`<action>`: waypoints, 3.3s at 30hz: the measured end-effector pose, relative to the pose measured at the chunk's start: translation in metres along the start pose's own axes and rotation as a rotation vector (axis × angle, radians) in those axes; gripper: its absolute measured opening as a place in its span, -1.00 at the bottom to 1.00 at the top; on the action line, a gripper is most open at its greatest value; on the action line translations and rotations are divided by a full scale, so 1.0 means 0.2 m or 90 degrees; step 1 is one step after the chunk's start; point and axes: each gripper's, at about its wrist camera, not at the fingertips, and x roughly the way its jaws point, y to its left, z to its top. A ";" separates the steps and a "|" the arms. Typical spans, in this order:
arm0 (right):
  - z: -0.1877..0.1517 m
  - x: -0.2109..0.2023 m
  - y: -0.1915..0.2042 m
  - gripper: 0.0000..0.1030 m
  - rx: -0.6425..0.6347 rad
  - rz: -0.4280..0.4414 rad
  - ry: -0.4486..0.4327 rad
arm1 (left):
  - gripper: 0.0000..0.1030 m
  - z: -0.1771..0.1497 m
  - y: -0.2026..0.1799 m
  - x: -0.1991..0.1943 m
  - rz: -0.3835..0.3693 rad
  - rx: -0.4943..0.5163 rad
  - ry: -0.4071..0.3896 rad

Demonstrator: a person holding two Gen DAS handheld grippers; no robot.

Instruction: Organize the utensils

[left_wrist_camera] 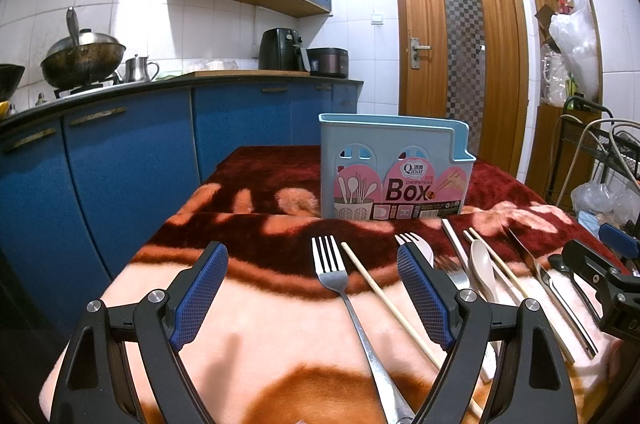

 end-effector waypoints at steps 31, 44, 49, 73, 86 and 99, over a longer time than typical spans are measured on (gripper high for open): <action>0.00 0.00 0.00 1.00 -0.001 -0.001 0.000 | 0.70 0.00 0.00 -0.01 0.000 -0.001 -0.003; 0.00 0.00 0.00 1.00 -0.001 0.000 0.000 | 0.70 0.00 0.00 -0.01 0.000 -0.001 -0.003; 0.00 0.00 0.00 1.00 -0.001 -0.001 0.000 | 0.70 0.00 0.00 -0.01 0.000 -0.001 -0.003; 0.12 0.03 -0.09 1.00 0.009 0.025 0.108 | 0.70 0.16 0.05 -0.03 -0.014 0.013 0.042; 0.21 0.12 -0.21 0.98 -0.021 -0.015 0.279 | 0.70 0.19 0.12 0.14 -0.033 0.005 0.222; 0.21 0.32 -0.25 0.00 -0.012 0.017 0.501 | 0.25 0.21 0.05 0.32 -0.100 0.030 0.411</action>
